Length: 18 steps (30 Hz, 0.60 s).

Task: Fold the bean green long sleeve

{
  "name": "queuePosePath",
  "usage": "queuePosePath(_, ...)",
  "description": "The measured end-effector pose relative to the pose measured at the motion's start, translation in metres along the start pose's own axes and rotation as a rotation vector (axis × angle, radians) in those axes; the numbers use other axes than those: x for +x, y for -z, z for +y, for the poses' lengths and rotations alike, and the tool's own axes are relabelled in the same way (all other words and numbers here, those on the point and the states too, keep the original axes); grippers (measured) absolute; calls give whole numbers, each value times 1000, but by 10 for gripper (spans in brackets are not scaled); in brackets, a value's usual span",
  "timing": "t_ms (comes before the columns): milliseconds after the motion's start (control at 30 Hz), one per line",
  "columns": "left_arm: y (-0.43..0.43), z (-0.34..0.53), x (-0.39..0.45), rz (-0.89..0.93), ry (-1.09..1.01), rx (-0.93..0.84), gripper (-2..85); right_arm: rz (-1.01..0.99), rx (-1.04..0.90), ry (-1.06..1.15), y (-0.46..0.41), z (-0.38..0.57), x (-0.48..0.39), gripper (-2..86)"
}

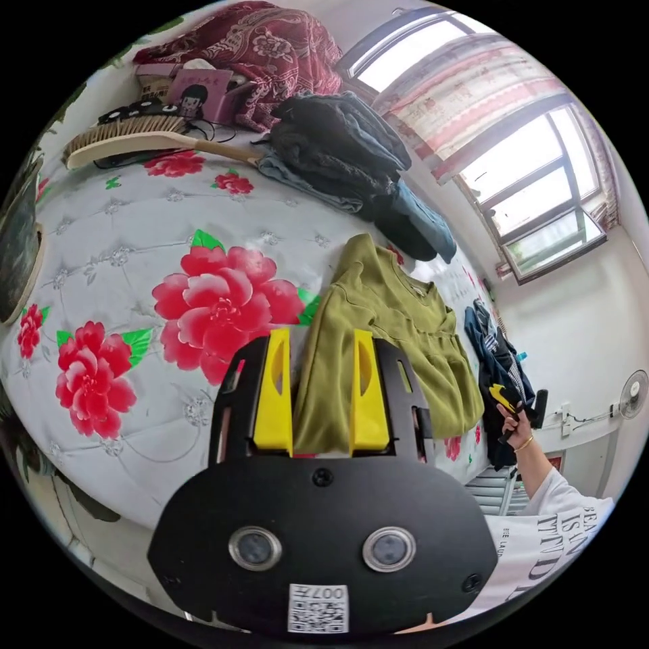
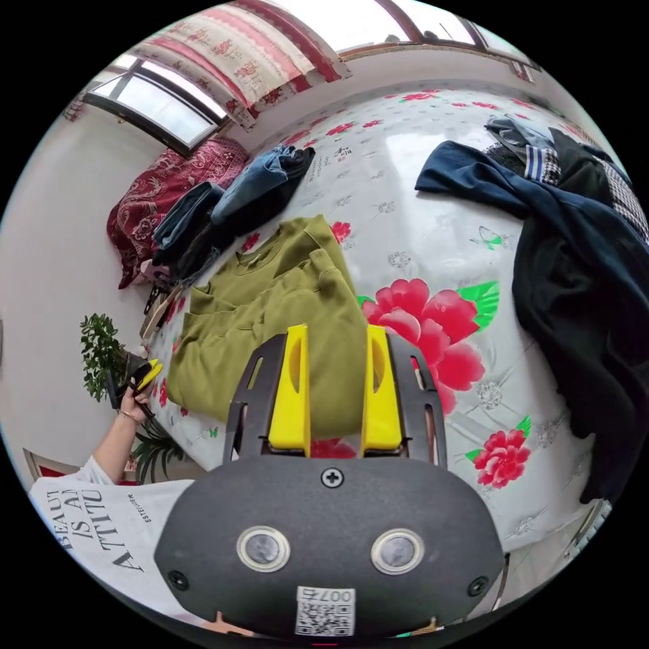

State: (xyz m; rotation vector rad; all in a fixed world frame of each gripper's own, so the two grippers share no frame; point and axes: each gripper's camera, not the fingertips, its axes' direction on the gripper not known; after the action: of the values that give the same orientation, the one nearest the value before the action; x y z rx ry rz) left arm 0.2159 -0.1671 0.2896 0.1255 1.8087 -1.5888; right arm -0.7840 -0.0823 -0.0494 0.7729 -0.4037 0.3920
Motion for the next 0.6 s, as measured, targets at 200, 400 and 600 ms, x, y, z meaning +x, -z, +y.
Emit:
queuePosePath(200,-74,-44,28,-60,-110,-152,131,110,-109,27,-59,-48,-23,70)
queuePosePath(400,-109,-45,47,-125,-166,-253,5,335,-215,135,-95,-47,-49,11)
queuePosePath(600,-43,-39,63,36,-206,-137,-5,185,22,233,-11,-40,-82,-1)
